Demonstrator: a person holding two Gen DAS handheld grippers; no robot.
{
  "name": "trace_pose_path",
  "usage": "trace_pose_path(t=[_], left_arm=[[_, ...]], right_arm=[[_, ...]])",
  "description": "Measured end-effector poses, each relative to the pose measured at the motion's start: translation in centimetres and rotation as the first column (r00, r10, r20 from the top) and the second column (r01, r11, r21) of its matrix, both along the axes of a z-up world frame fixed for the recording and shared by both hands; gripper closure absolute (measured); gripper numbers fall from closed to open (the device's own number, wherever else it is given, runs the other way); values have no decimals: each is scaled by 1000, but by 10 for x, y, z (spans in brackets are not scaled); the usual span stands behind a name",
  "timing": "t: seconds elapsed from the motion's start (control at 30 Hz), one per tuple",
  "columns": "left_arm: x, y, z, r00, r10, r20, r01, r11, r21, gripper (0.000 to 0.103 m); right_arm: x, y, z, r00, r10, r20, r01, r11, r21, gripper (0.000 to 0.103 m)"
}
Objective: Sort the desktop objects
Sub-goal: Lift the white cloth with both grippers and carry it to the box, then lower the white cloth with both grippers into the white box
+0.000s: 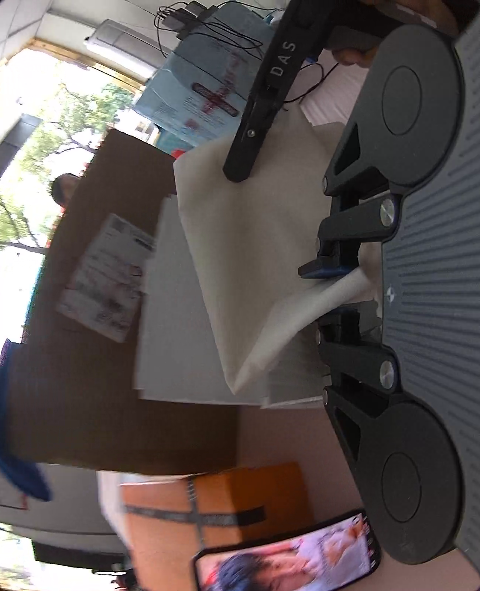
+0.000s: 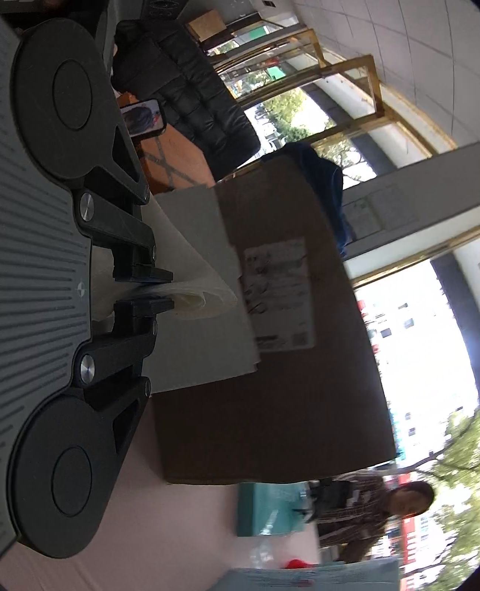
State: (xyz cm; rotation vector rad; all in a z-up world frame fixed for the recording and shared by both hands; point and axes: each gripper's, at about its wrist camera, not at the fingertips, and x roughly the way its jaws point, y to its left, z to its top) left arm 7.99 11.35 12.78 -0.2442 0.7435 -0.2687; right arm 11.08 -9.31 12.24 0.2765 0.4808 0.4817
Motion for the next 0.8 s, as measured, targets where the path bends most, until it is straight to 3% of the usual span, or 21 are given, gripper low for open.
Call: trace_pose_path(t=[0.27, 0.7, 0.8], left_arm=[[19, 1, -21, 996, -5, -83, 6, 1000, 10, 88], [29, -8, -36, 993, 18, -115, -9, 997, 79, 88], [30, -5, -36, 992, 17, -127, -9, 998, 61, 86]], right_arm=[[12, 0, -35, 993, -19, -120, 12, 998, -64, 95], [6, 33, -54, 995, -25, -101, -9, 944, -329, 93], [14, 32, -56, 993, -26, -113, -13, 944, -331, 92]])
